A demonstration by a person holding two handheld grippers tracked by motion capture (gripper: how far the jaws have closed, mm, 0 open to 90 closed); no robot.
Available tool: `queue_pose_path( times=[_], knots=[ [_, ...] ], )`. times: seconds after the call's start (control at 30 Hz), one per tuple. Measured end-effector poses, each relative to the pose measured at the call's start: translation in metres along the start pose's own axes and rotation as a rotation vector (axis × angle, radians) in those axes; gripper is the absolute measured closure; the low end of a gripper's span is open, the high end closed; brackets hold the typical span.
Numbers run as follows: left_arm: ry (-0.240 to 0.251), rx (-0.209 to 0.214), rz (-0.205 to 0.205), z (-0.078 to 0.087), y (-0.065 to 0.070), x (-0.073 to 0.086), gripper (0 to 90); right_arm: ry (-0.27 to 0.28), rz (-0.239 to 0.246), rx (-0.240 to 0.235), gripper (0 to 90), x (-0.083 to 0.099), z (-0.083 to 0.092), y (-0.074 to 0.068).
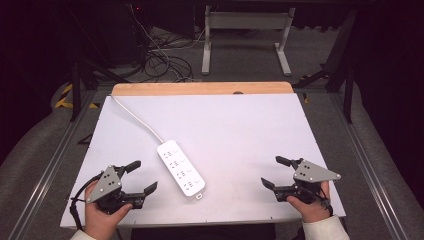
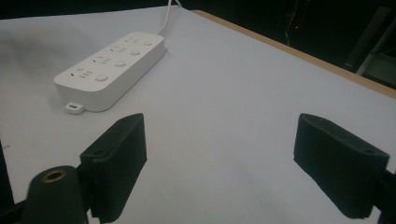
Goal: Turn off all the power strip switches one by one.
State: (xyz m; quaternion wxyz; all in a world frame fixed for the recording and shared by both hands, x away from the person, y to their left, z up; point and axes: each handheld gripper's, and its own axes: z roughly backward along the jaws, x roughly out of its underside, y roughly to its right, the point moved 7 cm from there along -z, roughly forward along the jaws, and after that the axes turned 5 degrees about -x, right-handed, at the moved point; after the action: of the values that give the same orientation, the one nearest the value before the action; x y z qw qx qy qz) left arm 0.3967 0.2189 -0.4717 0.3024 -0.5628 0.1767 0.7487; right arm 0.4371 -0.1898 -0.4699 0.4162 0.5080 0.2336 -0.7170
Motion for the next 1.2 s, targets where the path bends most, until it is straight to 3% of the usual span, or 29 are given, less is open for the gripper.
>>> queue_pose_path(
  times=[0.27, 0.5, 0.57, 0.93, 1.13, 1.2],
  knots=[
    [0.003, -0.005, -0.004, 0.001, 0.001, -0.002, 19.4, -0.004, 0.007, 0.001, 18.3, 0.001, 0.0, 0.0],
    [-0.031, 0.019, -0.041, 0.003, 0.003, -0.003, 30.6, -0.005, 0.015, 0.002, 19.8, 0.001, 0.0, -0.001],
    [-0.031, 0.034, -0.039, 0.004, 0.004, -0.005, 34.4, -0.005, 0.016, 0.002, 19.8, 0.001, 0.0, -0.001],
    [-0.043, 0.091, 0.028, -0.001, 0.006, -0.017, 37.5, -0.006, 0.015, 0.0, 19.8, 0.001, -0.001, -0.001],
    [-0.056, 0.112, 0.026, -0.007, 0.009, -0.022, 37.6, -0.014, 0.016, -0.001, 19.8, 0.002, -0.002, -0.001],
    [-0.059, 0.112, 0.008, -0.011, 0.01, -0.025, 37.6, -0.015, 0.016, -0.001, 19.8, 0.002, -0.002, -0.001]
  ],
)
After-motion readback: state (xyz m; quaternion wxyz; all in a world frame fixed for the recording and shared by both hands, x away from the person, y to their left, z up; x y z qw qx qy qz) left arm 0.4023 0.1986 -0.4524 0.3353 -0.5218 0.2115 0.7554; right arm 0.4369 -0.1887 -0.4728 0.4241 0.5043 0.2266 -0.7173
